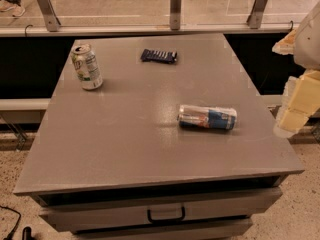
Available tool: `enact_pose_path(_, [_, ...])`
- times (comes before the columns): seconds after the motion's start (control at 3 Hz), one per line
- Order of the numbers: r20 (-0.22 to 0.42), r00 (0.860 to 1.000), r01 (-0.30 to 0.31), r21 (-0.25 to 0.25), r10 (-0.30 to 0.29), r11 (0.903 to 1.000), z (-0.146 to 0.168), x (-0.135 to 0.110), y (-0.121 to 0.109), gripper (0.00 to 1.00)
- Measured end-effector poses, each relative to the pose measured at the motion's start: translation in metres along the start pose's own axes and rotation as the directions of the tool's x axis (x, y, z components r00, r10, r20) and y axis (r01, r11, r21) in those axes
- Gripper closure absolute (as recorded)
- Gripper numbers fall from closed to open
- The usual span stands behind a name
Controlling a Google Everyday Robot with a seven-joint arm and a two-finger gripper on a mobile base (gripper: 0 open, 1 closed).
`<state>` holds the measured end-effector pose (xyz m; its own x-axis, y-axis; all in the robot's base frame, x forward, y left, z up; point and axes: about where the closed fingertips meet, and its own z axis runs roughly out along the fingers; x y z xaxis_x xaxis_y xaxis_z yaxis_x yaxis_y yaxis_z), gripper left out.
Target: Pick rxbar blueberry
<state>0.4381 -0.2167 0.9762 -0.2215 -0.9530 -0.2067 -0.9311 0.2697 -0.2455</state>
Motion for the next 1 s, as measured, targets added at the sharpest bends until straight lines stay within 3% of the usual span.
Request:
enact_pose_path(0.33, [0.006,1.0,-0.002,0.012,0.002,0.9999,-0.001,-0.002,-0.005,0.0])
enact_pose_path(1.0, [0.111,0.994,-0.023,0.067,0.015,0.9975,0.018,-0.026,-0.077,0.0])
